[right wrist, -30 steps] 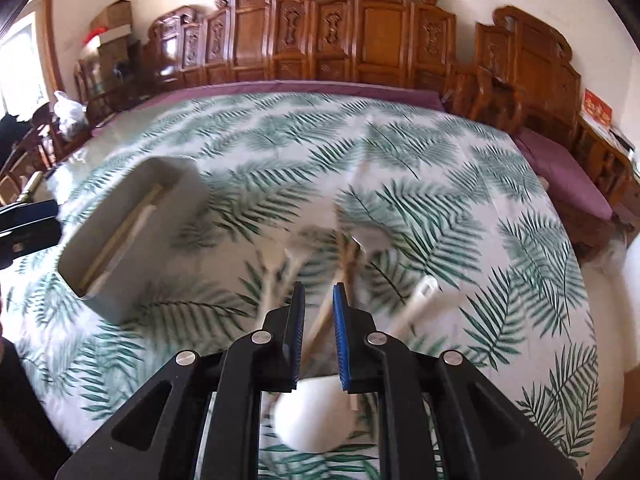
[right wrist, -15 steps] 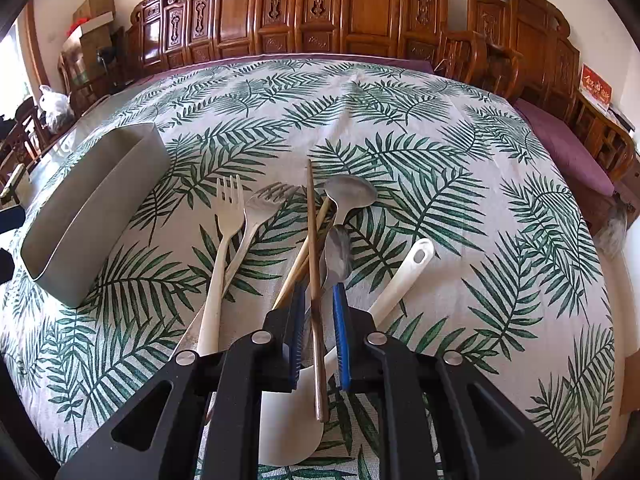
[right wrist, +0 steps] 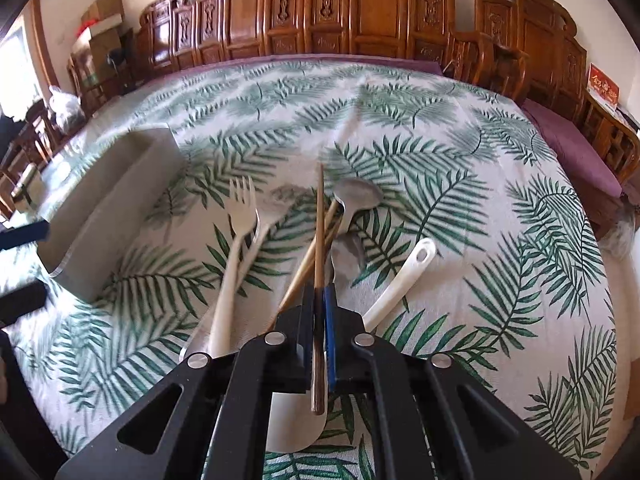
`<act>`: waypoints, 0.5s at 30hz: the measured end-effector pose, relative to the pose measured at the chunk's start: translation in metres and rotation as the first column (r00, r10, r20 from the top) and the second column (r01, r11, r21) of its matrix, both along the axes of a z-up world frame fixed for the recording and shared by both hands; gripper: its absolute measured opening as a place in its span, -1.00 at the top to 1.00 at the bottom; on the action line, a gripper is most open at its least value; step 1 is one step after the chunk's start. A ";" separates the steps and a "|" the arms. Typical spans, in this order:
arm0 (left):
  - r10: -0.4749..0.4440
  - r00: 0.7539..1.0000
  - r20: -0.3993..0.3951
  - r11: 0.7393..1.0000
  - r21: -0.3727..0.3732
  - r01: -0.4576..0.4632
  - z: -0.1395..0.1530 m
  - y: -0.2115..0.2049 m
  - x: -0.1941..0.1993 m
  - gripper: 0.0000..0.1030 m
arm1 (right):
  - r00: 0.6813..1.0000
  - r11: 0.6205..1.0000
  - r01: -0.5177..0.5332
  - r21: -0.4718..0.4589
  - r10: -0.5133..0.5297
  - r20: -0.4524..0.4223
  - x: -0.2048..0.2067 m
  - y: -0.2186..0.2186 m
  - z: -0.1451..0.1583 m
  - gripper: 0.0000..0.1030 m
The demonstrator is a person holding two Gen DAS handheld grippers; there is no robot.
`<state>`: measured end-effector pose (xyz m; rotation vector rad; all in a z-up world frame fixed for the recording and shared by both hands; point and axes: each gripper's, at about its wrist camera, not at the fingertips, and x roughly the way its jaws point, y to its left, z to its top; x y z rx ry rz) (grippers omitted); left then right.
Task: Organize utensils
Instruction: 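Grasp another wooden chopstick with the right gripper while the left gripper returns to the pile, then grasp a white plastic fork from the pile with the left gripper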
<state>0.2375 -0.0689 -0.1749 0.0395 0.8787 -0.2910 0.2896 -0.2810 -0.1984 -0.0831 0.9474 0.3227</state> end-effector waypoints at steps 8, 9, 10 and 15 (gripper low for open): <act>-0.029 0.999 -0.023 1.000 0.004 0.029 -0.001 -0.027 0.012 -0.71 | 0.998 0.997 0.021 0.075 -0.025 0.062 -0.004 -0.017 0.022 0.89; -0.029 0.999 -0.031 1.000 0.006 0.029 -0.003 -0.031 0.016 -0.71 | 0.997 0.997 0.023 0.079 -0.028 0.066 -0.004 -0.019 0.023 0.89; -0.030 0.999 -0.037 1.000 0.006 0.030 -0.005 -0.034 0.018 -0.71 | 0.997 0.996 0.022 0.083 -0.028 0.070 -0.004 -0.021 0.024 0.89; -0.036 0.994 -0.107 0.999 -0.013 0.035 -0.023 -0.054 0.038 -0.57 | 0.996 0.996 0.015 0.085 -0.022 0.088 -0.005 -0.024 0.027 0.89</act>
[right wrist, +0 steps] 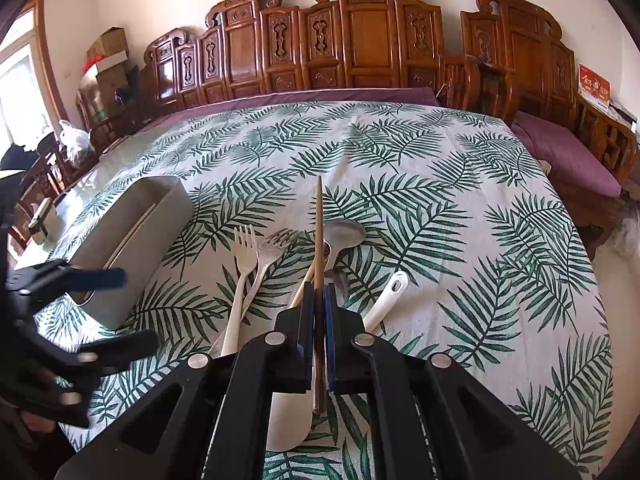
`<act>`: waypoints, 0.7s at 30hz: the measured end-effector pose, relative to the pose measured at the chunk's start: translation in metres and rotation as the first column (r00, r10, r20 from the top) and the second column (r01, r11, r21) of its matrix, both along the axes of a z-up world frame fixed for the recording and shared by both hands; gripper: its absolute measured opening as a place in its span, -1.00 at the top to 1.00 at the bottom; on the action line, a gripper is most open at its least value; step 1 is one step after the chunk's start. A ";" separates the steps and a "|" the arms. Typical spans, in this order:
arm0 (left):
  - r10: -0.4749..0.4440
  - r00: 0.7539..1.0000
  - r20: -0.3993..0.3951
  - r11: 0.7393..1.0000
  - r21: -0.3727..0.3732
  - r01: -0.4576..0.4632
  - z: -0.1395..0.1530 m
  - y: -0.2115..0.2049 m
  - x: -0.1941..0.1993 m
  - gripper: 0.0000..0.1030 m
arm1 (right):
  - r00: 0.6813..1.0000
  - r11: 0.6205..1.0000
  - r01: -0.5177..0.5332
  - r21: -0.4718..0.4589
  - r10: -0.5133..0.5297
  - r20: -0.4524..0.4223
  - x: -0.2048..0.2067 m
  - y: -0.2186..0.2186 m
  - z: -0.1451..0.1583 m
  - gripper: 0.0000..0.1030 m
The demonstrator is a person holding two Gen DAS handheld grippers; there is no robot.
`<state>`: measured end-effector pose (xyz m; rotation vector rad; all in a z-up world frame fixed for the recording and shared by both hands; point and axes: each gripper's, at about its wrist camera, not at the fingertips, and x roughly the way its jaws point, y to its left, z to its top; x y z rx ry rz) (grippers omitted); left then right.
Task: Organize utensils
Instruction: 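Grasp a white plastic fork from the pile with the left gripper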
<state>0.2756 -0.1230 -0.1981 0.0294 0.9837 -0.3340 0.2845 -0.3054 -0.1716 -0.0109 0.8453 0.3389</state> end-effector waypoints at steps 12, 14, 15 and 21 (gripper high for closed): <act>0.023 0.994 -0.105 1.000 0.019 -0.021 -0.039 -0.035 0.038 0.20 | 1.000 1.000 0.004 0.014 -0.004 0.005 -0.002 -0.009 0.002 0.88; 0.034 0.995 -0.093 0.999 0.041 -0.030 -0.041 -0.036 0.039 0.26 | 1.000 1.000 0.006 0.018 -0.006 0.007 -0.002 -0.010 0.002 0.88; 0.035 0.995 -0.090 0.998 0.056 -0.030 -0.042 -0.037 0.038 0.32 | 1.000 1.000 0.005 0.019 -0.006 0.006 -0.002 -0.010 0.002 0.88; 0.058 0.991 -0.124 0.998 0.022 -0.056 -0.040 -0.024 0.039 0.64 | 1.000 1.000 -0.002 0.022 0.002 0.007 -0.002 -0.008 0.003 0.88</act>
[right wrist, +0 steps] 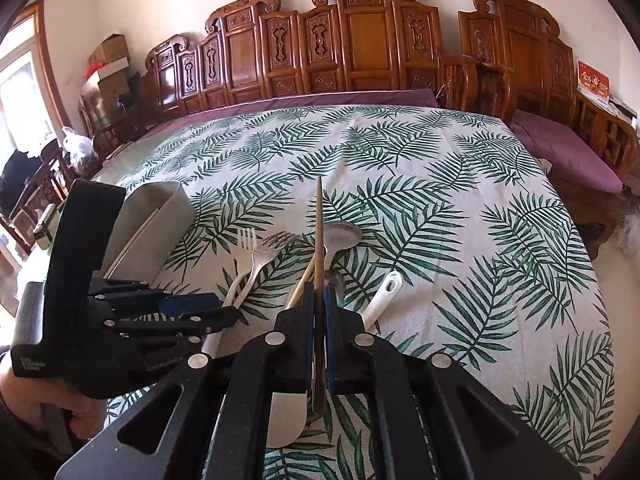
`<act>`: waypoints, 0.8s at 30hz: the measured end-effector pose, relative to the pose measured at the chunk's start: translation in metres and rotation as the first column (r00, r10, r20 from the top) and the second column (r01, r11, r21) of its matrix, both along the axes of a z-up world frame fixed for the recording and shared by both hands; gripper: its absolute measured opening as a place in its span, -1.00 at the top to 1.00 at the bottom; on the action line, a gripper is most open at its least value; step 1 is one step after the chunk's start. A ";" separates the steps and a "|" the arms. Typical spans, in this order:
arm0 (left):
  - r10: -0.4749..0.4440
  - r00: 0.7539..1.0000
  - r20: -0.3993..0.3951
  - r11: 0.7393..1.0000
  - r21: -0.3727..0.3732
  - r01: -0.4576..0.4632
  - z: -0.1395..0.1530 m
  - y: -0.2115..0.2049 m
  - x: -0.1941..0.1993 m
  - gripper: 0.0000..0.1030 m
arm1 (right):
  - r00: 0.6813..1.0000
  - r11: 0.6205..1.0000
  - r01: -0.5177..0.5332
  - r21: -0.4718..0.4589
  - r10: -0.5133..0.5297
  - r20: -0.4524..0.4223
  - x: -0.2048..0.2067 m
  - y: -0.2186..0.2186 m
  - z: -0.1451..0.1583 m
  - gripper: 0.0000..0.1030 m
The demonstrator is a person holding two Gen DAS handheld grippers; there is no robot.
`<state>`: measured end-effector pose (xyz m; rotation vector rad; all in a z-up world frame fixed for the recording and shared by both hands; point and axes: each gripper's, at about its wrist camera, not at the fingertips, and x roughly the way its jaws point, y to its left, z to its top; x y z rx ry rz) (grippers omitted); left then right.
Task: Organize utensils
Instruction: 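Grasp a white plastic fork from the pile with the left gripper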
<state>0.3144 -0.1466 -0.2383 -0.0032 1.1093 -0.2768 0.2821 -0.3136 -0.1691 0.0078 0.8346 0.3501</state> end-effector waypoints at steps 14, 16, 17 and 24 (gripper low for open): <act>0.019 0.999 0.032 1.000 -0.023 -0.018 0.008 0.017 0.004 0.84 | 1.000 1.000 -0.010 -0.006 0.010 -0.005 -0.001 0.005 -0.001 0.88; 0.014 0.999 0.042 1.000 -0.010 -0.013 0.009 0.017 0.005 0.86 | 1.000 1.000 -0.012 -0.008 0.012 -0.007 -0.001 0.005 -0.002 0.88; 0.010 0.999 0.043 1.000 -0.009 -0.010 0.010 0.017 0.005 0.86 | 1.000 1.000 -0.014 -0.009 0.014 -0.008 0.000 0.006 -0.002 0.88; -0.012 0.998 0.069 1.000 0.028 0.010 0.017 0.019 0.002 0.86 | 1.000 1.000 -0.024 -0.013 0.024 -0.014 -0.001 0.010 -0.005 0.88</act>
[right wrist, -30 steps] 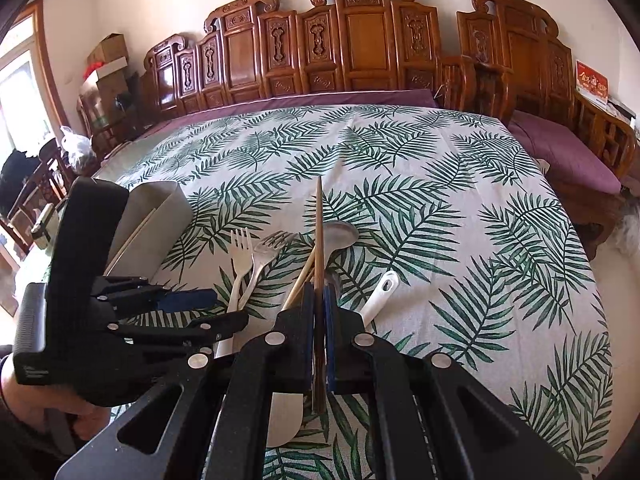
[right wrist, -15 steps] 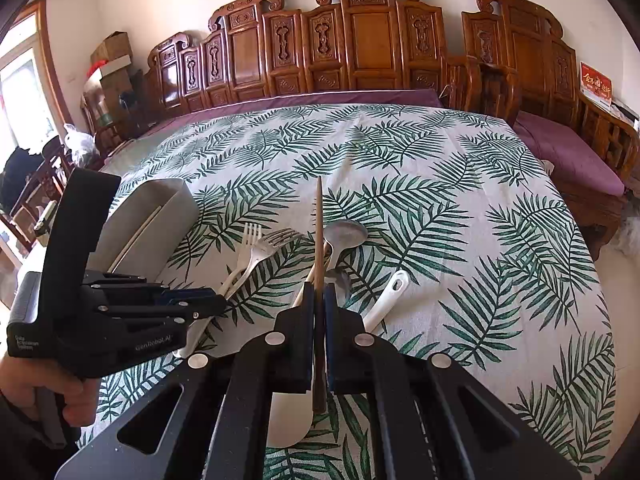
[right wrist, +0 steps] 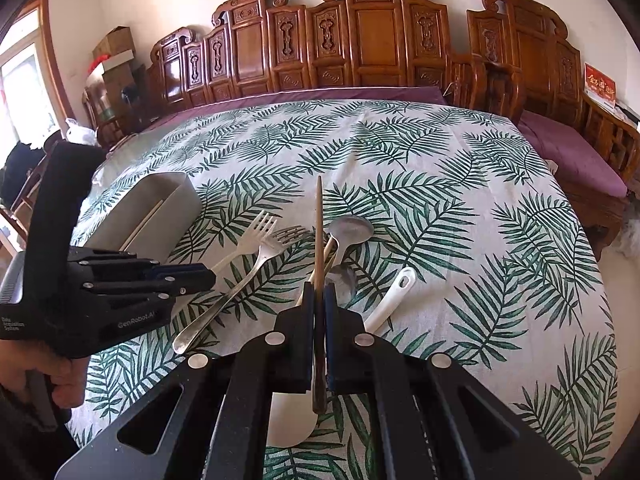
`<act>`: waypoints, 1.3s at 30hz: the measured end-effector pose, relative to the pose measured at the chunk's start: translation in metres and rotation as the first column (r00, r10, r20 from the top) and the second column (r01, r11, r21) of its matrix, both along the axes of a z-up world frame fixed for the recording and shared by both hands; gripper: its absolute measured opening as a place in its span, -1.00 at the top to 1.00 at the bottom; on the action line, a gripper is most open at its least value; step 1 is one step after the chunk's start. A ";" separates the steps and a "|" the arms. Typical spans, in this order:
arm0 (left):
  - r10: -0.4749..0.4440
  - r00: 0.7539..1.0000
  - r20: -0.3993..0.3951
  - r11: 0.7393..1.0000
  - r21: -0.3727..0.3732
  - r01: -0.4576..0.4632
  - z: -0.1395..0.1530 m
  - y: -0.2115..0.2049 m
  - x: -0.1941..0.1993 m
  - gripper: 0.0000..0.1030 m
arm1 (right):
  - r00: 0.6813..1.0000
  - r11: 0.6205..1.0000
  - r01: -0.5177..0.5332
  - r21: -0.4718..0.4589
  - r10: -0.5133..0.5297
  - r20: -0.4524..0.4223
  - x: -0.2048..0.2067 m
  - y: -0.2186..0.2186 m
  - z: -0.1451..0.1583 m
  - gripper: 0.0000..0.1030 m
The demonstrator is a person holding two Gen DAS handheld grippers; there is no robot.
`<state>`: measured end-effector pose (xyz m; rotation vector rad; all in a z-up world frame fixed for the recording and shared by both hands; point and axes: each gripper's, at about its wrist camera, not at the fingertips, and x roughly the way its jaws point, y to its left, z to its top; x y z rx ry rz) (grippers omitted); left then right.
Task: Organize utensils
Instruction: 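Grasp a white plastic fork from the pile with the left gripper, then lower the fork into the tray with the left gripper while the right gripper holds the chopstick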
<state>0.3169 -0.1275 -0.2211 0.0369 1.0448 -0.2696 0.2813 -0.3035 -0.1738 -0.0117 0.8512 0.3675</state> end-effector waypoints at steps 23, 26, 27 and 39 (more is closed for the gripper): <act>0.013 0.994 0.113 1.000 0.014 -0.015 0.063 0.054 -0.032 0.86 | 0.998 0.997 -0.065 0.029 0.065 0.004 -0.020 0.034 0.013 0.88; 0.023 0.992 0.121 1.000 0.015 -0.025 0.068 0.064 -0.034 0.86 | 0.997 0.996 -0.079 0.030 0.079 0.016 -0.025 0.041 0.018 0.88; 0.027 0.992 0.123 0.999 0.016 -0.029 0.070 0.068 -0.035 0.86 | 0.996 0.996 -0.086 0.027 0.085 0.021 -0.026 0.043 0.019 0.88; 0.088 0.990 0.108 0.995 0.038 -0.093 0.058 0.116 -0.035 0.86 | 0.988 0.989 -0.148 0.018 0.147 0.052 -0.041 0.067 0.032 0.88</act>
